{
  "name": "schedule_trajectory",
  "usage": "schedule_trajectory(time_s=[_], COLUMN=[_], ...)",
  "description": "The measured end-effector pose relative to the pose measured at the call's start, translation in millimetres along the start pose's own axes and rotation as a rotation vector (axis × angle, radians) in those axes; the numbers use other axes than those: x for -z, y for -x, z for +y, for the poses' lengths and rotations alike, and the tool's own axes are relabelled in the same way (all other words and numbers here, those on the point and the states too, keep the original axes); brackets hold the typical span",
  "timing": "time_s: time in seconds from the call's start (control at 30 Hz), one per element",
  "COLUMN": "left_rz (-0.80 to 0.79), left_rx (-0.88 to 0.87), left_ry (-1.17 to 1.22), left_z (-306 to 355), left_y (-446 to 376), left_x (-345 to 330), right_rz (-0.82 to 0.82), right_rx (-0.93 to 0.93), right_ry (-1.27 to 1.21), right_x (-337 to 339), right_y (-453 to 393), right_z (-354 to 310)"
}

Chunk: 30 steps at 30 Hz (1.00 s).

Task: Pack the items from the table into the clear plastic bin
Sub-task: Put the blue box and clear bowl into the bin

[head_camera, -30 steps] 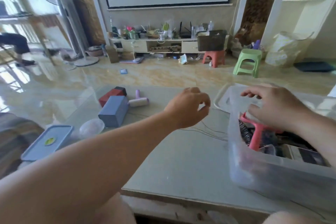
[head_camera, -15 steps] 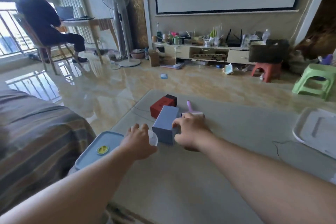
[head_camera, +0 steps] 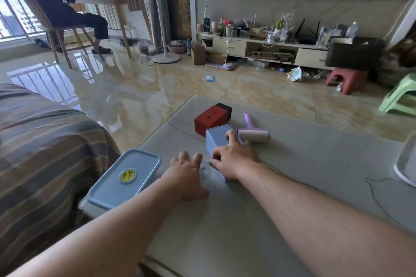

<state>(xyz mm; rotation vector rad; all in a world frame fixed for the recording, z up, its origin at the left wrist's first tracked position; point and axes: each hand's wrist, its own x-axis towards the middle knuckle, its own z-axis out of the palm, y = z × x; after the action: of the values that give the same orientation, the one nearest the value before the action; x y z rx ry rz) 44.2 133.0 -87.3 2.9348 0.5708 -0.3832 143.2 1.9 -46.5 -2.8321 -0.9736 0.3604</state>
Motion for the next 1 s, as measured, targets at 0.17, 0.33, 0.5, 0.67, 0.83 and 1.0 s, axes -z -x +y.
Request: schedule_trajectory(time_s=[0.17, 0.33, 0.5, 0.67, 0.83, 1.0], left_rz=[-0.01, 0.082, 0.239, 0.354, 0.312, 0.206], left_rx=[-0.038, -0.124, -0.349, -0.555, -0.875, -0.992], left_ry=[0.185, 0.291, 0.296, 0.337, 0.385, 0.255], left_z=[11.0, 45.5, 120.1, 247.7, 393.6, 489.9], left_y=[35.5, 78.9, 131.8, 174.0, 224.0, 241.2], left_x=[-3.1, 15.5, 85.9, 131.5, 123.5, 86.9], right_rz=[-0.01, -0.08, 0.154, 0.379, 0.446, 0.482], right_rx=[-0.054, -0.206, -0.151, -0.227, -0.526, -0.754], right_ry=[-0.118, -0.172, -0.109, -0.126, -0.154, -0.248], right_x=[-1.5, 25.5, 114.0, 199.7, 203.8, 160.7], right_y=[51.4, 115.3, 207.2, 346.9, 477.1, 554.8], right_z=[46.5, 79.8, 125.8, 226.4, 334.2, 409.5])
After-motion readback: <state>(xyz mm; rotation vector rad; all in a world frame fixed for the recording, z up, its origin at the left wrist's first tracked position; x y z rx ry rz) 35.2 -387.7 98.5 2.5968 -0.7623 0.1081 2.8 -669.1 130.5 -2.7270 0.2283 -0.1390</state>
